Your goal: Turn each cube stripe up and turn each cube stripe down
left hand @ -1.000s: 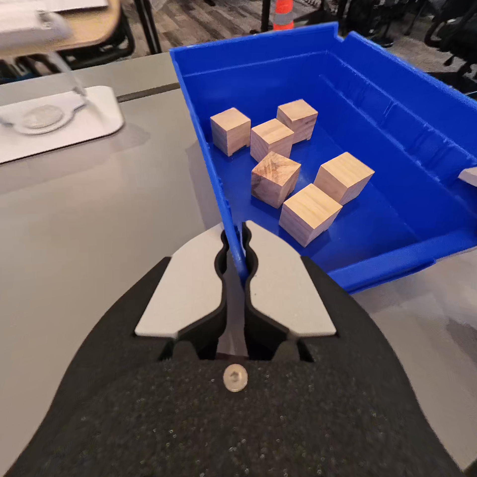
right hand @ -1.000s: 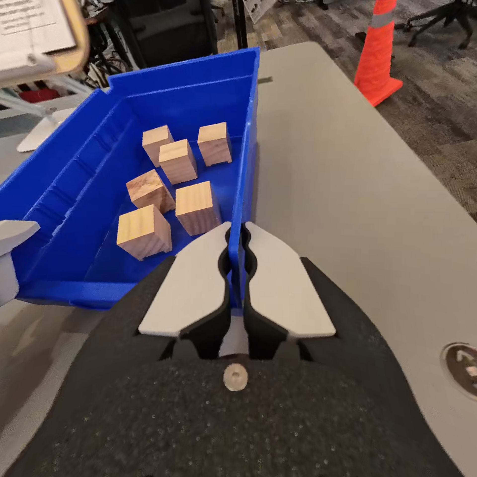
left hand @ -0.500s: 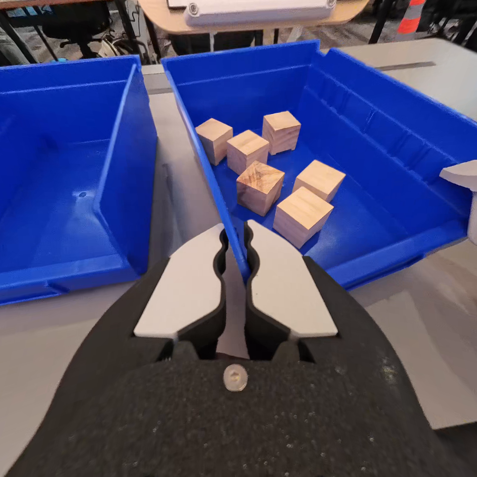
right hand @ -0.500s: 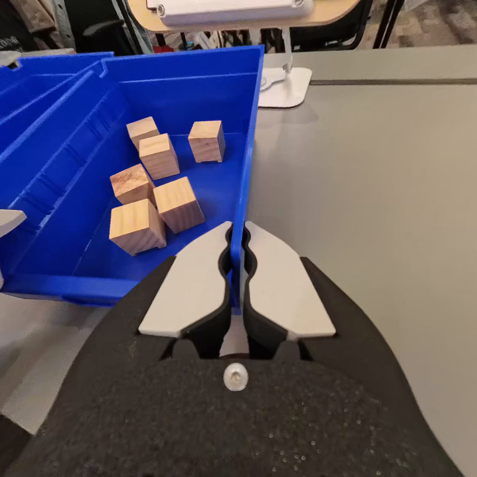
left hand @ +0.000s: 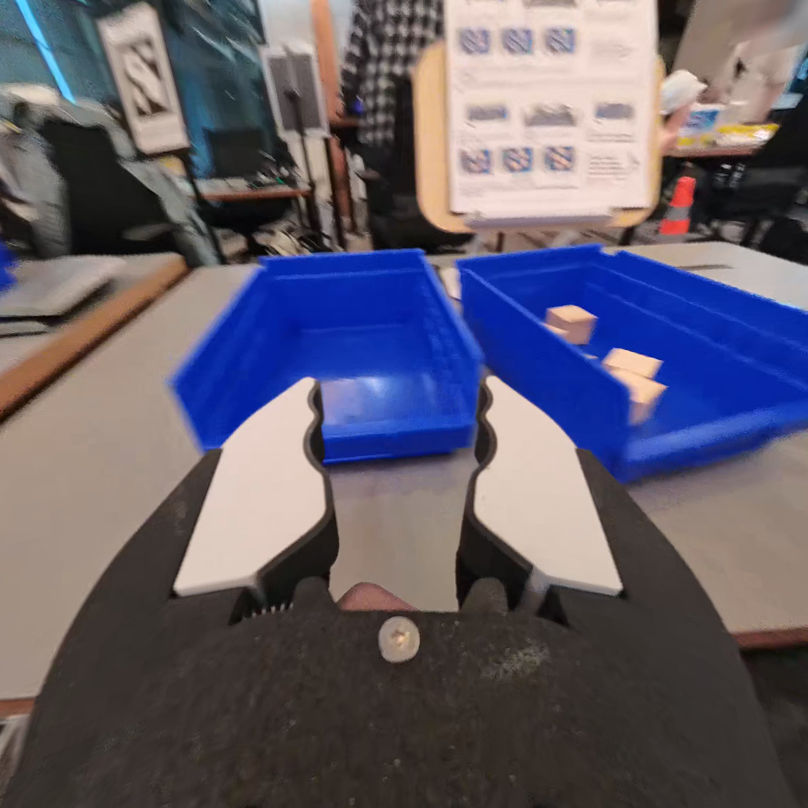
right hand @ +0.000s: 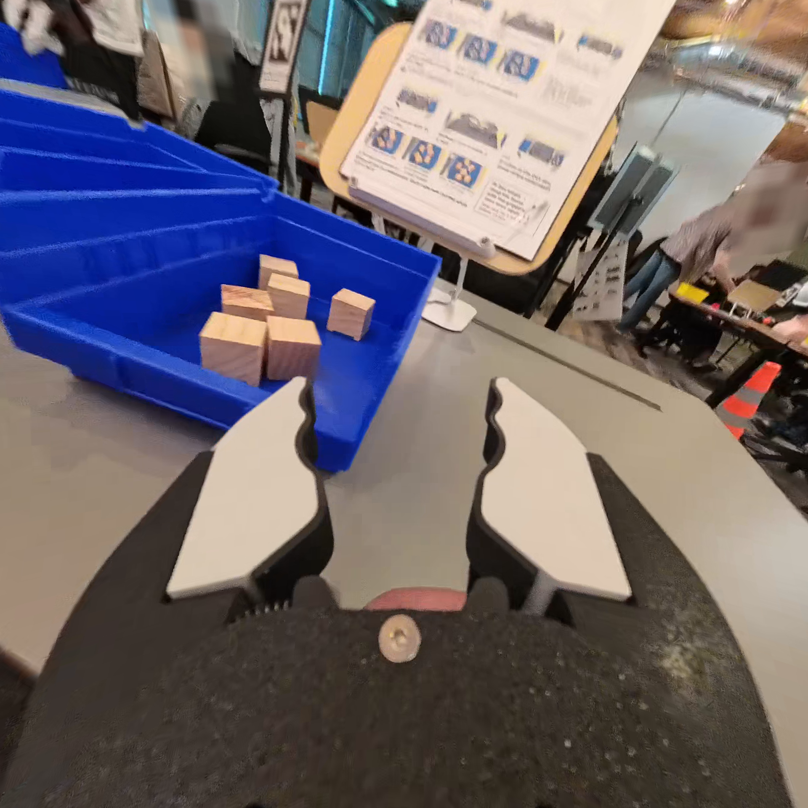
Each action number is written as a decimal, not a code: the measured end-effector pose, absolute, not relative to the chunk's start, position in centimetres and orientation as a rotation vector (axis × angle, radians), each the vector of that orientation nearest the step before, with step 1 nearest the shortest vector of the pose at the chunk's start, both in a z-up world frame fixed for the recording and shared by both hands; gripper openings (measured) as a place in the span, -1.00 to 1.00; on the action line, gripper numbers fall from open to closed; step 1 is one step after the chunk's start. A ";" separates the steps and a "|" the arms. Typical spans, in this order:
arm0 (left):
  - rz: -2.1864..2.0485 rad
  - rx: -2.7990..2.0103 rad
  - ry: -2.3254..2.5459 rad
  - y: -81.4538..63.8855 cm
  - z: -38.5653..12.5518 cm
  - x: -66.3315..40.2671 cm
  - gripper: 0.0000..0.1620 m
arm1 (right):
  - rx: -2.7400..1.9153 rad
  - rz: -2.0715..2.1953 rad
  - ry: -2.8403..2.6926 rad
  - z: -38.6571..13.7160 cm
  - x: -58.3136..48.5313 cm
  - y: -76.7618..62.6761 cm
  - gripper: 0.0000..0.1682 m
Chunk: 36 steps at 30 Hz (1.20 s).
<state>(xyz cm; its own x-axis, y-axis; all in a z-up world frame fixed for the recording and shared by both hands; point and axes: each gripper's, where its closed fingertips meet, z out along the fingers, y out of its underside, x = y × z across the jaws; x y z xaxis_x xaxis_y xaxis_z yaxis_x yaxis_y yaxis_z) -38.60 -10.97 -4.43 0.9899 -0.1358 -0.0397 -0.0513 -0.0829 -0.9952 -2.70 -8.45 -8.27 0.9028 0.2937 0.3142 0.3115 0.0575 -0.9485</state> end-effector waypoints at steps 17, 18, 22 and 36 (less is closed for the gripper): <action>0.063 -1.972 -0.038 1.3 -12.6 -52.4 -0.89 | -1.656 0.602 -0.852 -12.0 -14.6 -15.7 -0.68; 0.048 -1.974 -0.037 0.9 -12.6 -52.0 -0.91 | -1.664 0.637 -0.884 -12.4 -15.5 -16.3 -0.81; 0.043 -1.961 -0.038 -2.1 -12.7 -50.7 -0.97 | -1.629 0.655 -0.950 -13.1 -19.1 -17.9 -0.81; 0.099 -1.905 -0.152 -18.9 -12.6 -49.3 -0.95 | -1.781 0.613 -0.736 -11.9 -31.0 -13.0 -0.55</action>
